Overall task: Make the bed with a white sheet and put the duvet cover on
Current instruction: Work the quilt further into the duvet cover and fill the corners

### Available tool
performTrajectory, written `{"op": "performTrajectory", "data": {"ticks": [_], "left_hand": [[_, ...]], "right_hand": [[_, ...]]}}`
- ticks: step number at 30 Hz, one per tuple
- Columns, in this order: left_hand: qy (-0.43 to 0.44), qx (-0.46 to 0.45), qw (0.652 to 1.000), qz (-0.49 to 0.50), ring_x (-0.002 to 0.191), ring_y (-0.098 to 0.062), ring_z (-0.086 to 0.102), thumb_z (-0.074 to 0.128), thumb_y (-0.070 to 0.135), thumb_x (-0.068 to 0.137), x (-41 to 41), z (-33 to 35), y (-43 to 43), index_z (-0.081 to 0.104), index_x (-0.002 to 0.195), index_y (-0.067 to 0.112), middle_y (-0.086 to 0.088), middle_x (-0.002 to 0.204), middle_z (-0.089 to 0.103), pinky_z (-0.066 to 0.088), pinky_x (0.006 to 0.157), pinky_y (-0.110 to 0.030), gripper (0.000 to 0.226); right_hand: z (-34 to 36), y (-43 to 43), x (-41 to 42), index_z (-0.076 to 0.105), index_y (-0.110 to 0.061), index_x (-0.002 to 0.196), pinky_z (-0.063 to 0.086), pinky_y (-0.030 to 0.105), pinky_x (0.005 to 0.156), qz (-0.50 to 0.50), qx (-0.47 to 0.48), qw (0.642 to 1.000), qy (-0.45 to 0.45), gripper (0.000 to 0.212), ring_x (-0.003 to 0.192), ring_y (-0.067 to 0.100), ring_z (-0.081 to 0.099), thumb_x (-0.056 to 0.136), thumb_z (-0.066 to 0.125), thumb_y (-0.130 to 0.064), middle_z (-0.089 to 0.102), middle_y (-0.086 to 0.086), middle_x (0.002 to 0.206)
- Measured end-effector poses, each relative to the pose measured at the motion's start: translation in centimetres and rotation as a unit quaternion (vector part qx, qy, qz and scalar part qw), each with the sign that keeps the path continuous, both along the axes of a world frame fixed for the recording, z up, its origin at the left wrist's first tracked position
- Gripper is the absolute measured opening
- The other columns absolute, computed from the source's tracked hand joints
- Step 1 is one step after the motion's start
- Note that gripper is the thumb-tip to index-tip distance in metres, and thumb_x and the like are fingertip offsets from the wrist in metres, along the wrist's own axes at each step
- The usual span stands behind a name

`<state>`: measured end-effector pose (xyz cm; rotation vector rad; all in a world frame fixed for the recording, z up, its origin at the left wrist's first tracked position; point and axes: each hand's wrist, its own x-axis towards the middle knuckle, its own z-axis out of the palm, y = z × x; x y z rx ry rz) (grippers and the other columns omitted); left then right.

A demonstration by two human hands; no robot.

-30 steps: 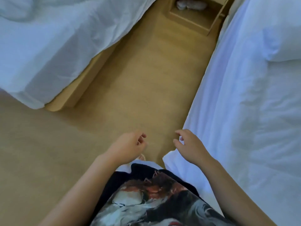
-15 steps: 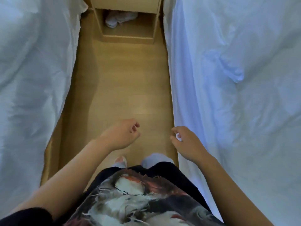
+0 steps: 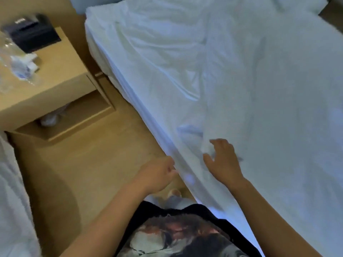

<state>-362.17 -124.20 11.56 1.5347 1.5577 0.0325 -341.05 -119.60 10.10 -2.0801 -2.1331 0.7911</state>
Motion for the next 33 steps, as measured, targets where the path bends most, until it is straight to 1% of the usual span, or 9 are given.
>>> {"op": "performTrajectory", "data": {"ticks": [4, 7, 11, 15, 23, 27, 30, 32, 33], "left_hand": [[0.005, -0.004, 0.997, -0.077, 0.089, -0.011, 0.055, 0.05, 0.036, 0.092, -1.6, -1.0, 12.4, 0.051, 0.124, 0.023, 0.012, 0.096, 0.056, 0.043, 0.077, -0.026, 0.035], [0.011, -0.01, 0.987, -0.163, 0.098, -0.015, 0.058, 0.051, 0.035, 0.092, -2.1, -2.6, 21.3, 0.052, 0.122, 0.02, 0.005, 0.106, 0.062, 0.044, 0.082, -0.027, 0.033], [0.032, -0.026, 0.964, -0.264, 0.099, -0.017, 0.057, 0.05, 0.036, 0.093, -2.8, -4.5, 30.9, 0.051, 0.123, 0.02, 0.002, 0.11, 0.062, 0.04, 0.078, -0.027, 0.034], [0.086, -0.023, 0.943, -0.32, 0.109, -0.022, 0.054, 0.047, 0.034, 0.096, -2.2, -7.2, 38.8, 0.043, 0.133, 0.017, -0.004, 0.125, 0.057, 0.042, 0.085, -0.03, 0.041], [0.146, 0.066, 0.938, -0.307, 0.121, -0.029, 0.044, 0.048, 0.033, 0.093, 5.1, -14.8, 48.4, 0.033, 0.142, 0.017, -0.01, 0.136, 0.044, 0.039, 0.093, -0.039, 0.053], [0.16, 0.023, 0.943, -0.291, 0.139, -0.034, 0.019, 0.051, 0.053, 0.089, 8.8, -19.3, 49.5, 0.011, 0.15, 0.03, -0.012, 0.154, 0.014, 0.031, 0.102, -0.048, 0.076], [0.211, -0.003, 0.912, -0.351, 0.142, -0.041, -0.012, 0.056, 0.067, 0.078, 10.2, -22.8, 48.6, -0.011, 0.147, 0.041, -0.013, 0.154, -0.018, 0.02, 0.106, -0.06, 0.099], [0.249, 0.055, 0.889, -0.379, 0.143, -0.041, -0.006, 0.058, 0.056, 0.084, 9.7, -24.7, 47.7, -0.004, 0.148, 0.04, -0.015, 0.157, -0.009, 0.024, 0.105, -0.06, 0.091], [0.254, 0.108, 0.883, -0.379, 0.143, -0.04, 0.008, 0.061, 0.048, 0.086, 9.3, -24.9, 47.8, 0.014, 0.149, 0.037, -0.014, 0.157, 0.01, 0.03, 0.103, -0.058, 0.079]], "right_hand": [[-2.5, 9.1, -1.8, -0.007, -0.031, 0.149, 0.019, 0.058, 0.108, -0.094, -0.127, 0.978, -0.137, 0.102, 0.143, 0.034, -0.005, 0.077, 0.057, -0.066, -0.01, 0.008, 0.156], [-5.0, 13.9, -2.6, -0.025, -0.034, 0.144, 0.018, 0.066, 0.105, -0.178, -0.187, 0.954, -0.155, 0.112, 0.142, 0.038, -0.016, 0.077, 0.061, -0.062, -0.026, 0.011, 0.153], [-6.6, 18.4, -4.0, -0.024, -0.031, 0.145, 0.018, 0.063, 0.108, -0.237, -0.192, 0.939, -0.158, 0.096, 0.143, 0.034, -0.012, 0.088, 0.053, -0.046, -0.023, 0.011, 0.154], [-7.7, 24.4, -4.6, -0.021, -0.03, 0.146, 0.013, 0.063, 0.108, -0.254, -0.184, 0.938, -0.146, 0.09, 0.143, 0.032, -0.01, 0.09, 0.048, -0.046, -0.02, 0.008, 0.155], [-14.2, 34.7, -2.3, -0.021, -0.033, 0.145, 0.007, 0.069, 0.105, -0.231, -0.174, 0.944, -0.159, 0.092, 0.142, 0.033, -0.013, 0.088, 0.048, -0.053, -0.023, 0.005, 0.155], [-17.9, 36.9, 0.3, -0.019, -0.035, 0.145, 0.009, 0.072, 0.103, -0.249, -0.174, 0.937, -0.175, 0.093, 0.141, 0.034, -0.007, 0.086, 0.048, -0.058, -0.017, 0.004, 0.155], [-20.2, 37.3, 1.9, -0.023, -0.036, 0.144, 0.008, 0.071, 0.103, -0.254, -0.177, 0.934, -0.18, 0.091, 0.138, 0.032, -0.007, 0.086, 0.042, -0.064, -0.018, 0.003, 0.153], [-21.3, 37.3, 2.1, -0.024, -0.036, 0.143, 0.006, 0.07, 0.104, -0.257, -0.174, 0.933, -0.182, 0.089, 0.136, 0.029, -0.009, 0.086, 0.038, -0.066, -0.019, 0.002, 0.152], [-21.6, 37.3, 1.9, -0.024, -0.036, 0.143, 0.005, 0.07, 0.104, -0.262, -0.17, 0.932, -0.182, 0.088, 0.135, 0.029, -0.01, 0.086, 0.036, -0.065, -0.02, 0.002, 0.151]]}}
